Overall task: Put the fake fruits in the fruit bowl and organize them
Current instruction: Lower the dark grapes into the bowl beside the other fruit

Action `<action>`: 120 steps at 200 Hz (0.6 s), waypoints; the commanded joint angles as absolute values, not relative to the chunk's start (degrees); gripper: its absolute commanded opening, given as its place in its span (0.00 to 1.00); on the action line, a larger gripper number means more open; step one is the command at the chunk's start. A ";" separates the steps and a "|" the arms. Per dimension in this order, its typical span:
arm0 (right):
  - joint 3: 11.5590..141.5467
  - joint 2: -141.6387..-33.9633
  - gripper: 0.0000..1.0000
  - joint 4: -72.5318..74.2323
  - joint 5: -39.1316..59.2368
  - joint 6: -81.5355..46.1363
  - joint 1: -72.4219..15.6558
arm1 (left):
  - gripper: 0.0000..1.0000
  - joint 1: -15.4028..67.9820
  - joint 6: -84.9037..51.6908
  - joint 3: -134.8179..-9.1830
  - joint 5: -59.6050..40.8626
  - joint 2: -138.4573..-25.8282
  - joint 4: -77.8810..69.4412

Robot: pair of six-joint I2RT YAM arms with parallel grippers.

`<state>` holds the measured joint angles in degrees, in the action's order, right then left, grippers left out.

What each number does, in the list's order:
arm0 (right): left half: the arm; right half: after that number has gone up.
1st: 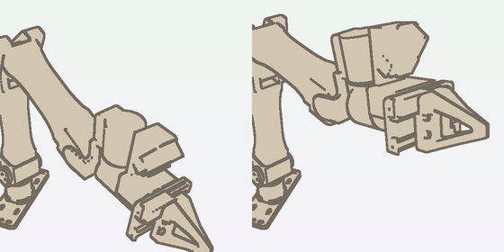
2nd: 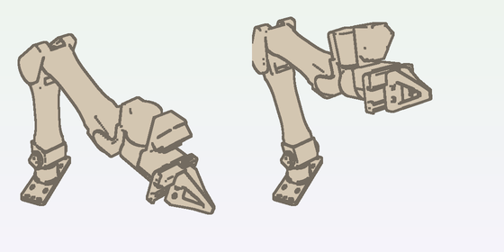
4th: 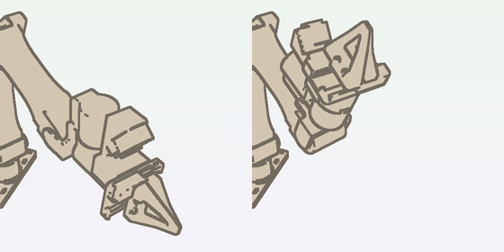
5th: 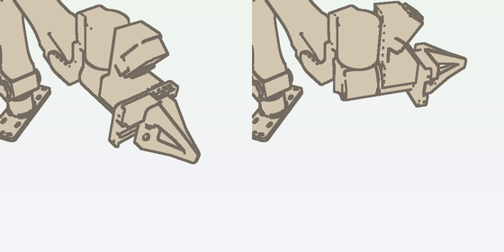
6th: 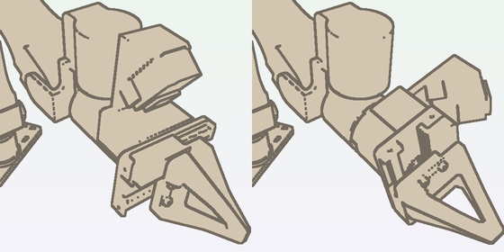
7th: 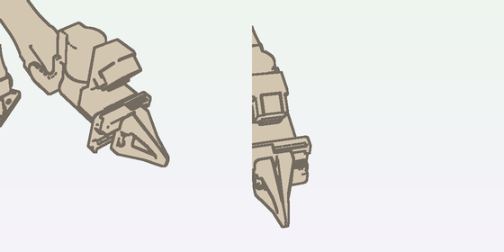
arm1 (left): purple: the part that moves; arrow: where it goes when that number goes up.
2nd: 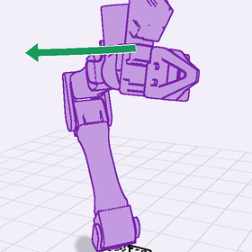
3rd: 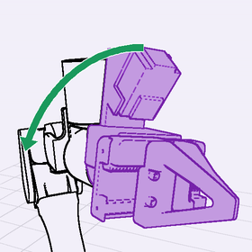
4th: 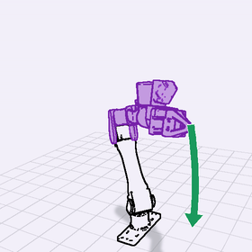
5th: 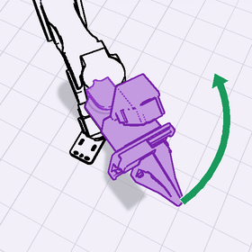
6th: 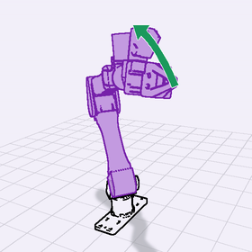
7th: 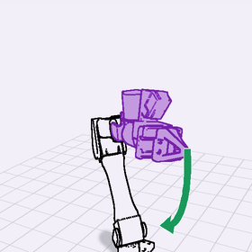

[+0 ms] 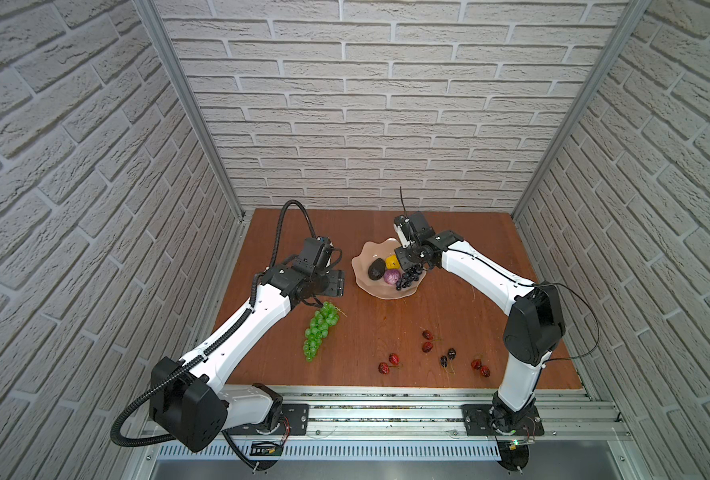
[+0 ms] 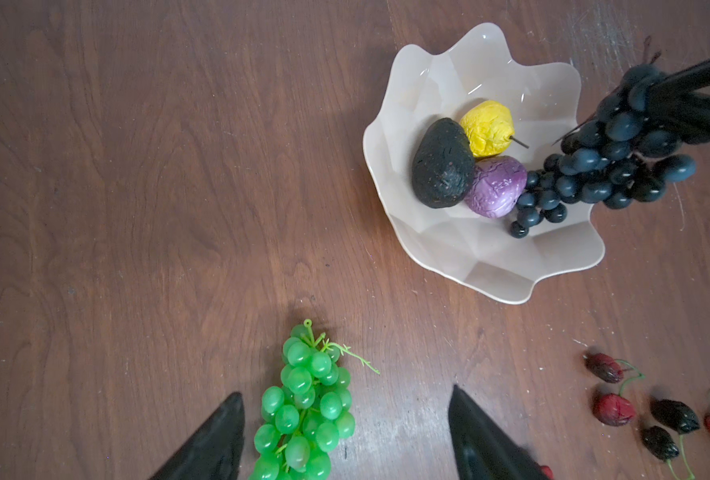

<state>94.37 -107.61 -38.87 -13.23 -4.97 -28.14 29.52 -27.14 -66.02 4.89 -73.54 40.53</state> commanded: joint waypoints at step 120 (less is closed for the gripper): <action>103.64 -118.97 0.06 -36.66 -12.67 -2.19 -26.47 | 0.77 29.23 -28.32 -68.68 2.88 -77.76 41.79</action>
<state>100.88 -118.04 -36.77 -11.97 -2.85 -27.03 29.52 -28.18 -66.50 3.16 -77.08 40.82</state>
